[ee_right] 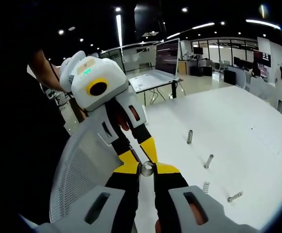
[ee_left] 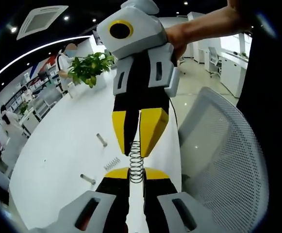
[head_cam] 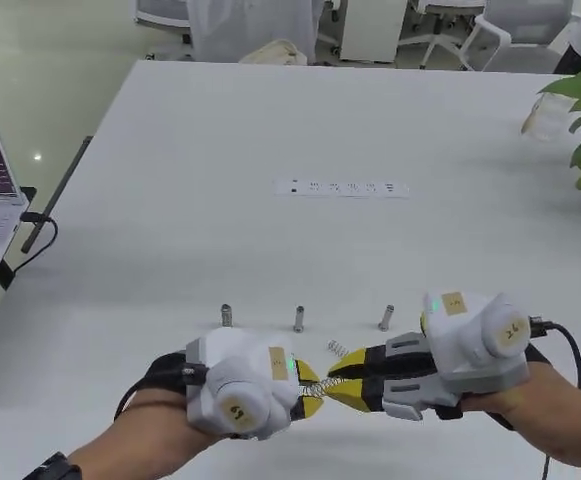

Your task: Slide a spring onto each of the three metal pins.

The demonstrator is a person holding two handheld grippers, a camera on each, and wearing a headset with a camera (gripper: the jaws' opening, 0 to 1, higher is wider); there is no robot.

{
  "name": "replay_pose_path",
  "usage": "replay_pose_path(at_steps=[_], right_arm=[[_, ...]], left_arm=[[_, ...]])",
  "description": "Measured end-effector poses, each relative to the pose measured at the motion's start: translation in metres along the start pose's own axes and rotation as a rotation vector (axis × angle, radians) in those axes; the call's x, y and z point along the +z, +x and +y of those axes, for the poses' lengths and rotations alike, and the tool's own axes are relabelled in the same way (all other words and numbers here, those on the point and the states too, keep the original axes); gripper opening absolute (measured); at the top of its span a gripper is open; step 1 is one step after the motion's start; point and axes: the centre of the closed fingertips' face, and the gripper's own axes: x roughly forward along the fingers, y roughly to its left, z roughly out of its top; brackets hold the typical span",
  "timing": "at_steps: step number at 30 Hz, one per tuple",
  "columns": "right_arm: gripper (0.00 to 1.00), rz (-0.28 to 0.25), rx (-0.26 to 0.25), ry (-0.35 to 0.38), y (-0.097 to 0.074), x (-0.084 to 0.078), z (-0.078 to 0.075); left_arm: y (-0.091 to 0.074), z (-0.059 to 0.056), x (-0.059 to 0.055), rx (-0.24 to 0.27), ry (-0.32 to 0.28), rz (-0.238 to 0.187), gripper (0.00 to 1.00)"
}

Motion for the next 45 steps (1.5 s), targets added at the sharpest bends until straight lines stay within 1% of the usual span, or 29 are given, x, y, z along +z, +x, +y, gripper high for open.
replay_pose_path(at_steps=[2,5,7,15,17,21,28,30,33,37,39,41,45], right_arm=[[0.08,0.013,-0.003,-0.024,0.001,0.003,-0.001],[0.08,0.026,-0.006,-0.039,0.0,0.006,-0.003],[0.08,0.036,-0.008,-0.05,-0.001,0.007,-0.004],[0.09,0.095,0.001,-0.121,-0.006,0.008,-0.006],[0.1,0.12,0.005,-0.146,-0.007,0.007,-0.007],[0.15,0.183,0.02,-0.192,-0.009,0.001,-0.01],[0.2,0.238,0.049,-0.253,-0.011,-0.001,-0.009],[0.2,0.257,0.058,-0.277,-0.01,-0.002,-0.009],[0.2,0.276,0.062,-0.292,-0.008,-0.005,-0.009],[0.2,0.29,0.073,-0.313,-0.007,-0.006,-0.007],[0.19,0.318,0.08,-0.341,-0.007,-0.009,-0.006],[0.19,0.336,0.083,-0.355,-0.007,-0.011,-0.005],[0.18,0.354,0.093,-0.371,-0.007,-0.012,-0.004]], left_arm=[[0.0,0.001,0.001,0.004,-0.005,-0.007,0.02],[0.0,0.004,0.004,0.01,-0.05,-0.036,0.02],[0.0,0.006,0.005,0.014,-0.066,-0.049,0.02],[-0.002,0.007,0.011,0.015,-0.092,-0.082,0.02],[-0.002,0.007,0.014,0.015,-0.094,-0.091,0.02],[-0.001,0.006,0.016,0.011,-0.092,-0.096,0.02],[-0.001,0.004,0.017,0.005,-0.089,-0.098,0.02],[0.0,0.004,0.017,0.005,-0.09,-0.099,0.02],[0.0,0.003,0.018,0.003,-0.091,-0.1,0.02],[0.001,0.002,0.018,-0.003,-0.091,-0.1,0.02],[0.002,0.001,0.018,-0.006,-0.089,-0.1,0.02],[0.003,-0.001,0.019,-0.012,-0.087,-0.103,0.02],[0.004,-0.001,0.022,-0.017,-0.088,-0.108,0.02]])
